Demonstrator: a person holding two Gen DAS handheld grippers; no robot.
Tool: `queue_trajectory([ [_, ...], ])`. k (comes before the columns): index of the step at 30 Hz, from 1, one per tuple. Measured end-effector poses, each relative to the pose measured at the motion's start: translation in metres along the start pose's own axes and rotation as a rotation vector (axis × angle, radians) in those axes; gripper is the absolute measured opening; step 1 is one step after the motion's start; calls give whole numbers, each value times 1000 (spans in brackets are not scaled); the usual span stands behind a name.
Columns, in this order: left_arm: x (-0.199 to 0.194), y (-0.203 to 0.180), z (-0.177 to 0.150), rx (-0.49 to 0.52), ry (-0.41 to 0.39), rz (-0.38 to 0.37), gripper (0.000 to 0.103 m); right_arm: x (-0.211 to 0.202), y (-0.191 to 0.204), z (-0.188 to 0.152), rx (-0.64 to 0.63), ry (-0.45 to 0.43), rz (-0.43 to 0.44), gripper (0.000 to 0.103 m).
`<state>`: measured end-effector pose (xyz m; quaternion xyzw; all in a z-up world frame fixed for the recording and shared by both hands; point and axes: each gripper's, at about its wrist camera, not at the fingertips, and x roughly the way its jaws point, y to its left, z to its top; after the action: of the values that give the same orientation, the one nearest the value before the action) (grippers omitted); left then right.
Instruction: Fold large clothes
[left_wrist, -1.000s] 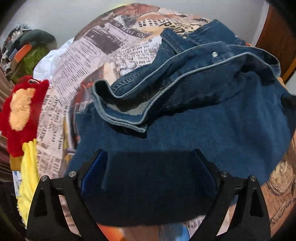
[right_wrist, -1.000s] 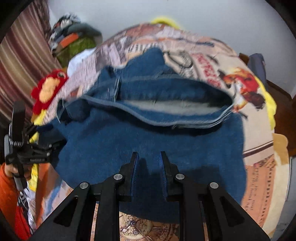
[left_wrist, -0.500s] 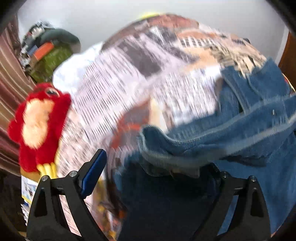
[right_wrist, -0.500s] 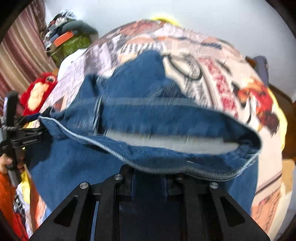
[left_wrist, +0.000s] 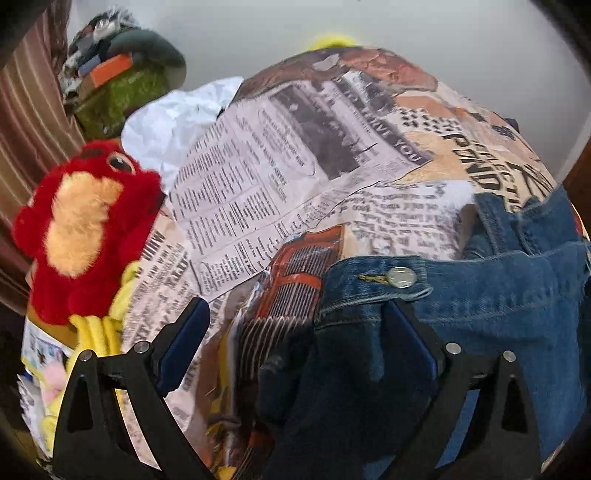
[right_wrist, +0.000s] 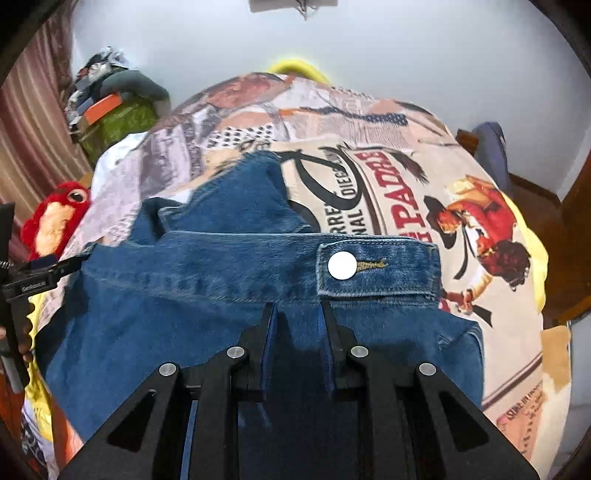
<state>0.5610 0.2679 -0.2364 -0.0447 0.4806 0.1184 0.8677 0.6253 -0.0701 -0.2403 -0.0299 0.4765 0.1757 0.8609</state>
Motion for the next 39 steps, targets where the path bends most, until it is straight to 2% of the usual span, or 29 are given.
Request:
queue_trajectory([
  [7, -64, -18, -11, 71, -91, -81, 97, -42, 24, -21, -34, -12, 98, 17],
  [12, -84, -43, -26, 130, -91, -168, 97, -53, 53, -34, -69, 17, 171, 17],
  [16, -77, -61, -43, 154, -44, -220, 97, -41, 76, -47, -96, 72, 201, 17],
  [21, -48, -79, -71, 184, 47, -250, 97, -9, 94, -70, -158, 159, 146, 17],
  [24, -26, -86, -86, 203, 106, -235, 97, -5, 92, -80, -188, 117, 151, 17],
  [27, -16, -80, -91, 178, 105, -256, 102, -6, 91, -80, -240, 122, 157, 18],
  [28, -14, -77, -92, 164, 103, -258, 103, -6, 89, -80, -245, 124, 156, 26],
  [29, -13, -74, -93, 150, 103, -256, 103, -7, 87, -80, -249, 120, 134, 46],
  [30, -13, -71, -94, 142, 100, -252, 103, -8, 86, -81, -258, 110, 98, 61],
  [31, -13, -68, -95, 138, 94, -235, 103, -8, 86, -82, -279, 88, 12, 88],
  [32, -13, -64, -97, 141, 91, -214, 103, -8, 84, -85, -297, 63, -48, 92],
  [33, -13, -61, -99, 148, 85, -188, 103, -8, 81, -87, -306, 49, -49, 92],
  [36, -16, -46, -105, 132, 80, -184, 103, -8, 63, -91, -248, 86, 5, 92],
  [39, -18, -36, -110, 124, 73, -133, 103, -11, 45, -96, -224, 105, -11, 92],
])
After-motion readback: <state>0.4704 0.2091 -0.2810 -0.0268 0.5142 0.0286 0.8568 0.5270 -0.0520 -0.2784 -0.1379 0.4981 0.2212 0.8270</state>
